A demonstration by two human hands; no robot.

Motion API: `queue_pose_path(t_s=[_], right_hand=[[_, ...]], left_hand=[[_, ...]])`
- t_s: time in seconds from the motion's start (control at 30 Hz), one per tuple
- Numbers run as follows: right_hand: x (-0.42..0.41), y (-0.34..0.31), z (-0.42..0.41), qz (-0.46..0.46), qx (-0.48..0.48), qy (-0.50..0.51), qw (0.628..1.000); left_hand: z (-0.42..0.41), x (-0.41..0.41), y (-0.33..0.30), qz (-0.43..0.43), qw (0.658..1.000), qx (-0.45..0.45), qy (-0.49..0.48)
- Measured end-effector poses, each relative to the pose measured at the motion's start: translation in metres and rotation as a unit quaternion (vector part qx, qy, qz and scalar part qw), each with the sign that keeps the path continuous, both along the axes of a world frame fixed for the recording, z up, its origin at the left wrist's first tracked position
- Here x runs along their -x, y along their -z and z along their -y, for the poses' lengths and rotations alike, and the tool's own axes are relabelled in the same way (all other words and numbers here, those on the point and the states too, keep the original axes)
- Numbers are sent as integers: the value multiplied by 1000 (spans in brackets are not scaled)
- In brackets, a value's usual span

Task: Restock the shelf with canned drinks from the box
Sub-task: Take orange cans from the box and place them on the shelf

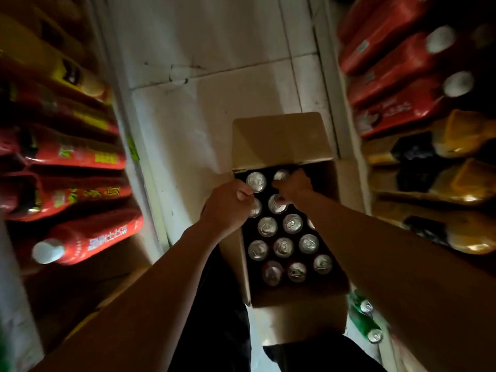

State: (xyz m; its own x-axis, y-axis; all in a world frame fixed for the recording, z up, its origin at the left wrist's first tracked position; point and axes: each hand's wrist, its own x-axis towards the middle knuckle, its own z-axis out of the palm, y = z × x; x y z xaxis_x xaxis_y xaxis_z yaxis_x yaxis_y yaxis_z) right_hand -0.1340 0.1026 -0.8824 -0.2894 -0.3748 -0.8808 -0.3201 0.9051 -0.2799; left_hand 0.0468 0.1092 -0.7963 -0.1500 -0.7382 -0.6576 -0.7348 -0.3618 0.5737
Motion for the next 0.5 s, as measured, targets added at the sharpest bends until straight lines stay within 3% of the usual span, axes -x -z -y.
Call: queue_pose_path(t_s=[0.13, 0.23, 0.37, 0.5], right_hand=[[-7, 21, 3, -82, 18, -96, 992], [-2, 1, -3, -48, 65, 5, 997], [18, -91, -12, 14, 107, 95, 990], [53, -241, -19, 69, 153, 135, 976]], left_hand=[[9, -5, 21, -9, 1000, -7, -7], [14, -4, 13, -38, 999, 2, -11], [28, 10, -30, -99, 994, -33, 22], [50, 42, -133, -133, 970, -7, 204]])
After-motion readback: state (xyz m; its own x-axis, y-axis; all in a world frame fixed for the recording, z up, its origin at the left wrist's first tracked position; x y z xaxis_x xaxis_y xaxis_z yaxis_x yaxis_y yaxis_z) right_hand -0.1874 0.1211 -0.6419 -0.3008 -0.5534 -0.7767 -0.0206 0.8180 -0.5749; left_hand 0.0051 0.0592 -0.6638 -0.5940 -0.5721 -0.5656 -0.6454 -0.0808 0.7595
